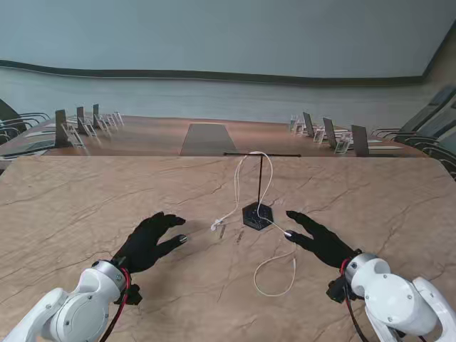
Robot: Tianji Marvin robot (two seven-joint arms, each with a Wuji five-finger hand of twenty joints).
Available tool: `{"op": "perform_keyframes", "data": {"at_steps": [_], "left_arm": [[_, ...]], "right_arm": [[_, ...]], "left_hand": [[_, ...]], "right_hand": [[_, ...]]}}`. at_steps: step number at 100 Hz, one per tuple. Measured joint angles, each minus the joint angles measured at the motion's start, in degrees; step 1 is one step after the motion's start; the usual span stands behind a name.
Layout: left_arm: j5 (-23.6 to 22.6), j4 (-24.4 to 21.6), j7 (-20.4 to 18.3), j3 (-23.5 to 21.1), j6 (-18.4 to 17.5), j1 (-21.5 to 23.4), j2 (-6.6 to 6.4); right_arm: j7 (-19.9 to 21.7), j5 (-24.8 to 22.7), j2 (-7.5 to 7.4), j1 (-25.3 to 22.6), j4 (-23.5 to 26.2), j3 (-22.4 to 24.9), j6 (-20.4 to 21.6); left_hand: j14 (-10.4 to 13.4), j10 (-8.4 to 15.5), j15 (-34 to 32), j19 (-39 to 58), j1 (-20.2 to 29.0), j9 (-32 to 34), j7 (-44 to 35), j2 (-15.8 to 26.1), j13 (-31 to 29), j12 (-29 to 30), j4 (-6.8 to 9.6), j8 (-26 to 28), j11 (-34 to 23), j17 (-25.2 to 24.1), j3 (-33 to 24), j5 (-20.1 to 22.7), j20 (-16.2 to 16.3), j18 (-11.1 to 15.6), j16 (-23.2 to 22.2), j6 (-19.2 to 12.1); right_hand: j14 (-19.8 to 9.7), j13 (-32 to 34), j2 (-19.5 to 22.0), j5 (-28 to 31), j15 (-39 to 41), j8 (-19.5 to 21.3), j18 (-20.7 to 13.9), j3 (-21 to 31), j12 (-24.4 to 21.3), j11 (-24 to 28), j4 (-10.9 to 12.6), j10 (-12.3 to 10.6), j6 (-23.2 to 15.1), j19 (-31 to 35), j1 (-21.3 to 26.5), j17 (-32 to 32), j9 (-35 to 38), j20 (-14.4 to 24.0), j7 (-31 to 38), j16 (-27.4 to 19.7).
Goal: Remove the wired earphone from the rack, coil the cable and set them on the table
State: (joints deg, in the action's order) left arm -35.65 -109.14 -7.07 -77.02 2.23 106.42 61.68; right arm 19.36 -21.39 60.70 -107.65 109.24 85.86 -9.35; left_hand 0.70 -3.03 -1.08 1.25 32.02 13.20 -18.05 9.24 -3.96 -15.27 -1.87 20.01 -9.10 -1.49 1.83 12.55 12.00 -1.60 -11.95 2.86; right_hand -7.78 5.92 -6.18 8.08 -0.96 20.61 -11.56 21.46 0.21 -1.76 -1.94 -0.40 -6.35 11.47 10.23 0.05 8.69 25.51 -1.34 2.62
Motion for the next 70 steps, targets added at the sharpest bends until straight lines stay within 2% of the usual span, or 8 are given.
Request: {"op": "perform_keyframes", "data": {"at_steps": [70], "left_arm": [[0.7, 0.2, -0.2, -0.2, -0.8, -0.1, 0.00]], "right_arm": [[2.2, -0.5, -0.57, 2.4, -0.7, -1.6, -0.3]], "left_hand": [[0.0, 0.0, 0.0, 0.0, 0.0, 0.0, 0.0, 0.0, 0.0, 0.0, 0.00, 0.0, 0.0, 0.0, 0.0, 0.0, 0.0, 0.0, 0.0, 0.0]], "right_hand": [[0.4, 0.0, 0.0, 0.0, 0.0, 0.8, 0.1, 0.0, 0.0, 0.0, 0.0, 0.2, 0.0, 0.0, 0.0, 0.0, 0.0, 0.1, 0.0, 0.7]]}}
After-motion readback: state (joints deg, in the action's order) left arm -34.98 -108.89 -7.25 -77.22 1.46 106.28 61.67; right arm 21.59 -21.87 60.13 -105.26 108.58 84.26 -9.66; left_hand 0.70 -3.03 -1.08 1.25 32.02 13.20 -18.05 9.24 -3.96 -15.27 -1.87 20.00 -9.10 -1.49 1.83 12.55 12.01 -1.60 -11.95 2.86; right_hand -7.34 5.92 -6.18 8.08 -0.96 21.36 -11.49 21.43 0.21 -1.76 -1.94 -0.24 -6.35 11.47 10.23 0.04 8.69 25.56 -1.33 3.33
